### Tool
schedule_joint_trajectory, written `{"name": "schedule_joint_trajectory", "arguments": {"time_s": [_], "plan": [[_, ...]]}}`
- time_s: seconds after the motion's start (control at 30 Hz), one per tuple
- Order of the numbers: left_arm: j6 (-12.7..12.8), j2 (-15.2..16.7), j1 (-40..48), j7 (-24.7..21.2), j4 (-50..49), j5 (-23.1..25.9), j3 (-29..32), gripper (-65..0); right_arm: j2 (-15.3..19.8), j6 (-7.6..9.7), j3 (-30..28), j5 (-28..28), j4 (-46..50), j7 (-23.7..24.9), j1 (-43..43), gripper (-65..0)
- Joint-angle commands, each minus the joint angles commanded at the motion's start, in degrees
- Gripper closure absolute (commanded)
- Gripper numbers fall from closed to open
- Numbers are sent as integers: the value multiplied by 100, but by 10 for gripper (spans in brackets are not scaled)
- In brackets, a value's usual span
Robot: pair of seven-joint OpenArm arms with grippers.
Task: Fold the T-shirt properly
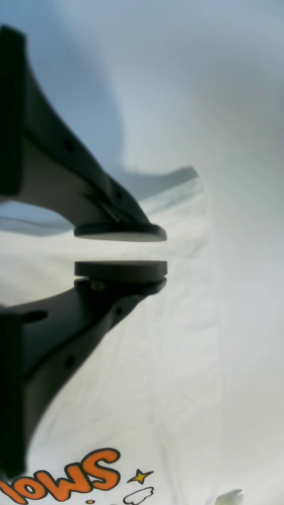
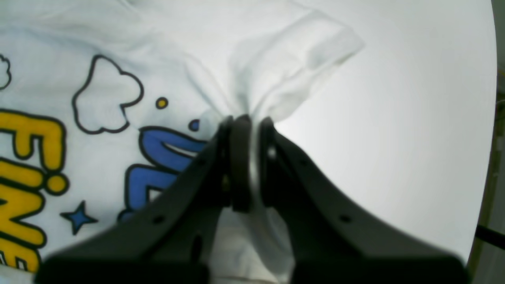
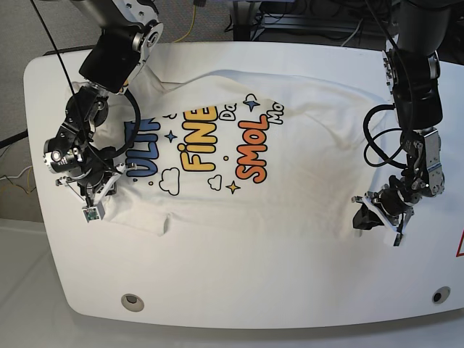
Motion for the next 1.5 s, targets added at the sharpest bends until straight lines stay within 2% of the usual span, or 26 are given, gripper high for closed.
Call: {"name": "schedule_joint_trajectory", "arguments": {"time_s": [0.13, 0.23, 0.43, 0.53, 0.9, 1.23, 1.5], "plan": [[18, 0, 0, -26, -35, 9, 0, -80, 0, 0, 0, 0, -18, 0, -18, -23], [44, 18, 0, -26, -35, 9, 0, -144, 0, 0, 0, 0, -18, 0, -26, -23], [879, 18, 9, -26, -26, 9, 18, -405, -62, 0, 0, 0, -18, 0, -26, -23], [1196, 0, 9, -26, -18, 9, 105, -481, -70, 0, 0, 0, -9, 0, -26, -23], [2084, 18, 9, -62, -18, 9, 844, -450, -114, 0, 0, 0, -18, 18, -26, -23], [2884, 123, 97, -580, -26, 9, 1565, -453, -114, 0, 0, 0, -18, 26, -26, -23], [3112, 176, 105, -853, -53, 9, 2066, -454, -97, 0, 0, 0, -18, 26, -26, -24]]}}
